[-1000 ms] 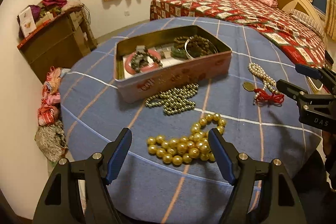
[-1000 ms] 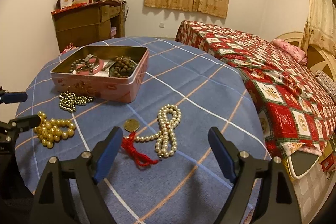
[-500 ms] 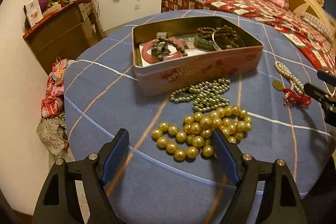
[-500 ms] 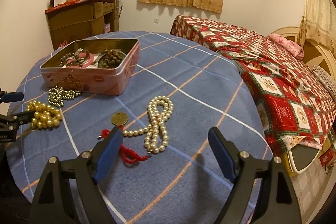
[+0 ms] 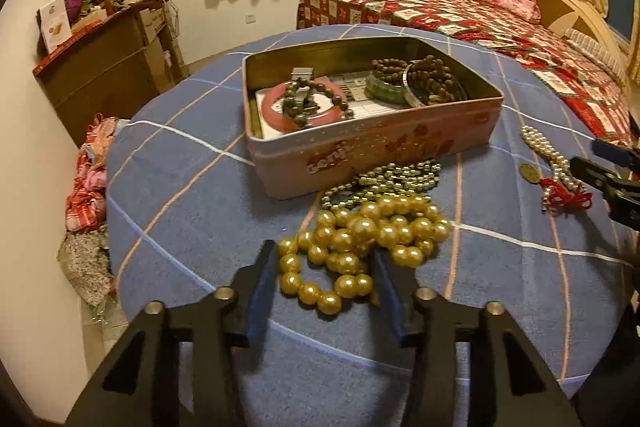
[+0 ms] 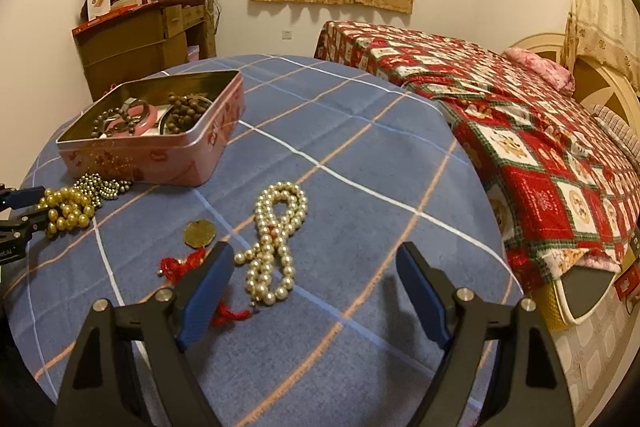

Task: Organize jewelry
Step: 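Grasp the gold bead necklace with the left tool while the right tool grasps the pearl necklace, then carry the gold and pearl necklaces into the tin and open both tools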

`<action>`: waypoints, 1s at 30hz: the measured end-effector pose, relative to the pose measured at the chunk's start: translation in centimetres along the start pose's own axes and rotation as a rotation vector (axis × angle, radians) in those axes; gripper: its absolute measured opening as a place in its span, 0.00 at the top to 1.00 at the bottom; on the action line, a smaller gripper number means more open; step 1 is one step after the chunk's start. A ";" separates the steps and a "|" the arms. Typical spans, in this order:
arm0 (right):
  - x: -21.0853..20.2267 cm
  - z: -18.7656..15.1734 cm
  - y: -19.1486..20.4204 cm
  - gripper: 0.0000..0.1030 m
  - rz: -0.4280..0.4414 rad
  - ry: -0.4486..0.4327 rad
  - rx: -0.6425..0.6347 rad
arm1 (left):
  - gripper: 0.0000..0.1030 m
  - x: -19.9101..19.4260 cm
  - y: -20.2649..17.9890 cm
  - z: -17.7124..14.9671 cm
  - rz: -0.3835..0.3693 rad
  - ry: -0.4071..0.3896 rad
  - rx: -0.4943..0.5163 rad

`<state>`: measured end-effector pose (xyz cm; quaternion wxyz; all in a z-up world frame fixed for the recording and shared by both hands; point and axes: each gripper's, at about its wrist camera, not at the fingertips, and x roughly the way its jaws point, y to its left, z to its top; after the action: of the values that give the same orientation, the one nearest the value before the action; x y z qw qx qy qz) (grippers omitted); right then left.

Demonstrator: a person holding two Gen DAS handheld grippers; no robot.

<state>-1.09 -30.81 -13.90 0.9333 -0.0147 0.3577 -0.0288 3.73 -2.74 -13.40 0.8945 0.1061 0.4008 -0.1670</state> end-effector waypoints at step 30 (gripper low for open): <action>-2.8 2.4 2.0 0.93 0.097 -0.072 -0.091 | 0.90 -4.4 0.9 2.0 -0.015 -0.120 -0.009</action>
<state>-1.47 -28.63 -10.35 0.9442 -0.0409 0.3251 0.0334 2.73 -1.60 -8.74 0.9162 0.0888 0.3480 -0.1776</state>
